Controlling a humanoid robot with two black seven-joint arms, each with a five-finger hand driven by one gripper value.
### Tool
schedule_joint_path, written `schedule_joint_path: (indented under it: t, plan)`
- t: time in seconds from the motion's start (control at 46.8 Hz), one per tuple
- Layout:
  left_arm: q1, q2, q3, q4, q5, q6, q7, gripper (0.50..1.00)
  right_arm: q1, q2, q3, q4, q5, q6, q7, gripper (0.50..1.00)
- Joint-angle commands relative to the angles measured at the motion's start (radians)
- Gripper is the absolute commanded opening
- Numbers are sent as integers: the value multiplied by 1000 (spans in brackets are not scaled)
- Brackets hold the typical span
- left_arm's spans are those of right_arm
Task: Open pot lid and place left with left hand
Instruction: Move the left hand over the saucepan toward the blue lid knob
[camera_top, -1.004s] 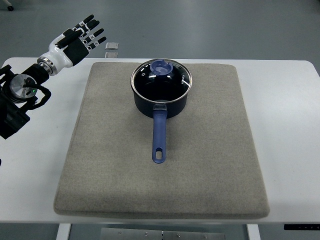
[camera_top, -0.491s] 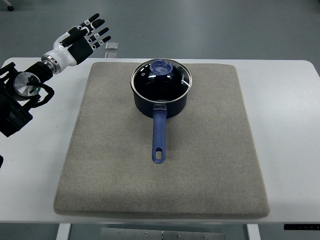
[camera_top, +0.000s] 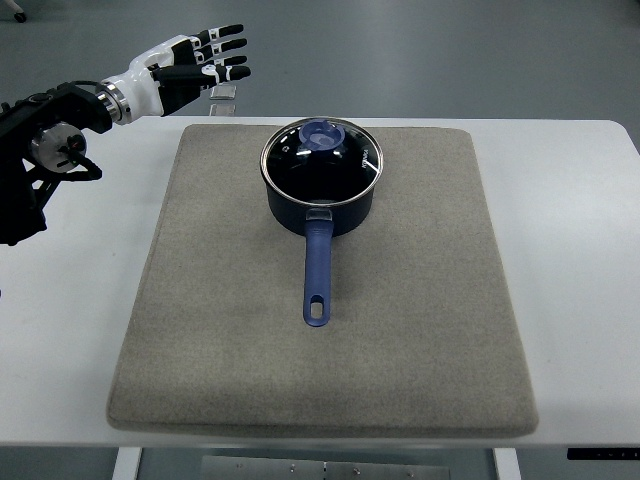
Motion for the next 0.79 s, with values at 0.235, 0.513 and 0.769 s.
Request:
schedule_joint_path:
  t: [0.235, 0.513, 0.769]
  plan:
    - [-28, 105, -7, -183, 277, 25, -16, 988, 0, 0, 0, 0, 0, 0, 0, 917]
    - [-47, 168, 1, -340, 493, 125, -15, 988, 0, 0, 0, 0, 0, 0, 0, 917]
    - [-68, 171, 4, -409, 668, 122, -9, 990, 0, 0, 0, 0, 0, 0, 0, 917]
